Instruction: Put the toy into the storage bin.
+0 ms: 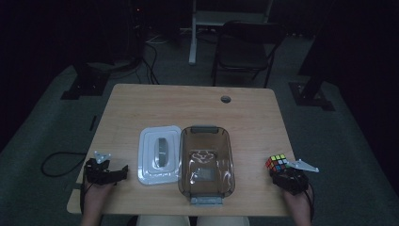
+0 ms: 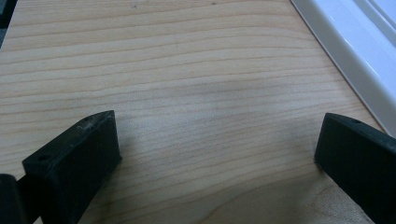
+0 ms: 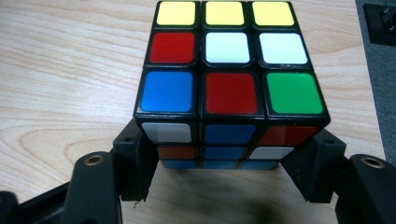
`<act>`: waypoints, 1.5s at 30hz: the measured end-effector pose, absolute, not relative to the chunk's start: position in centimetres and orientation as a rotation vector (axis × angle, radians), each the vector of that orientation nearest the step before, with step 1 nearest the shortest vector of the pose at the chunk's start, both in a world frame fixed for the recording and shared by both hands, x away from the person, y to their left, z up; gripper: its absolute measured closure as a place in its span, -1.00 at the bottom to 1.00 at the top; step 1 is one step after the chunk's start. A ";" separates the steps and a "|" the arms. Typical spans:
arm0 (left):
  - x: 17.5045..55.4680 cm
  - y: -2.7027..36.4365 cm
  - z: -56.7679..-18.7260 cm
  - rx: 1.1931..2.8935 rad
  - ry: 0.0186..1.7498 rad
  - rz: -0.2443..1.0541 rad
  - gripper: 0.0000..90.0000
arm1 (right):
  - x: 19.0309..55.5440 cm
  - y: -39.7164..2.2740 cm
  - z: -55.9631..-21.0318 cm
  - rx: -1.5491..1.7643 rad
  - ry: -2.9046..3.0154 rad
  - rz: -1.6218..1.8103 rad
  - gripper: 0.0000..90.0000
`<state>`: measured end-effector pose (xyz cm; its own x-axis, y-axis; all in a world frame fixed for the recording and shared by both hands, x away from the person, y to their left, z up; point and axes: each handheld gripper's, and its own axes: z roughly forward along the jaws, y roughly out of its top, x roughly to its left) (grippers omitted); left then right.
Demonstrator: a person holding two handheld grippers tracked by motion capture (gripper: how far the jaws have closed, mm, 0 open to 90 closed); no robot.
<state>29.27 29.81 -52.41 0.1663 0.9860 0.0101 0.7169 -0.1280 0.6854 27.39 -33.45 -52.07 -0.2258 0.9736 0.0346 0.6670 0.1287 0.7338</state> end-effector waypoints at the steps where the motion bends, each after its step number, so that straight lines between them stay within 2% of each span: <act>1: 29.3 29.8 -52.4 1.908 1.606 0.648 -0.99 | 27.4 -33.4 -52.0 1.570 1.961 0.886 -0.25; 8: 29.3 29.8 -52.4 1.907 1.607 0.648 -0.99 | 27.3 -33.7 -51.5 1.567 1.959 0.930 -0.25; 17: 29.3 29.8 -52.4 1.907 1.607 0.648 -0.99 | 27.0 -33.3 -49.1 1.478 1.994 0.981 -0.25; 32: 29.3 29.8 -52.4 1.906 1.607 0.648 -0.99 | 26.7 -30.8 -42.0 1.224 2.059 1.100 -0.25; 45: 29.3 29.8 -52.4 1.909 1.606 0.649 -0.99 | 25.7 -26.8 -37.4 0.949 2.155 1.187 -0.25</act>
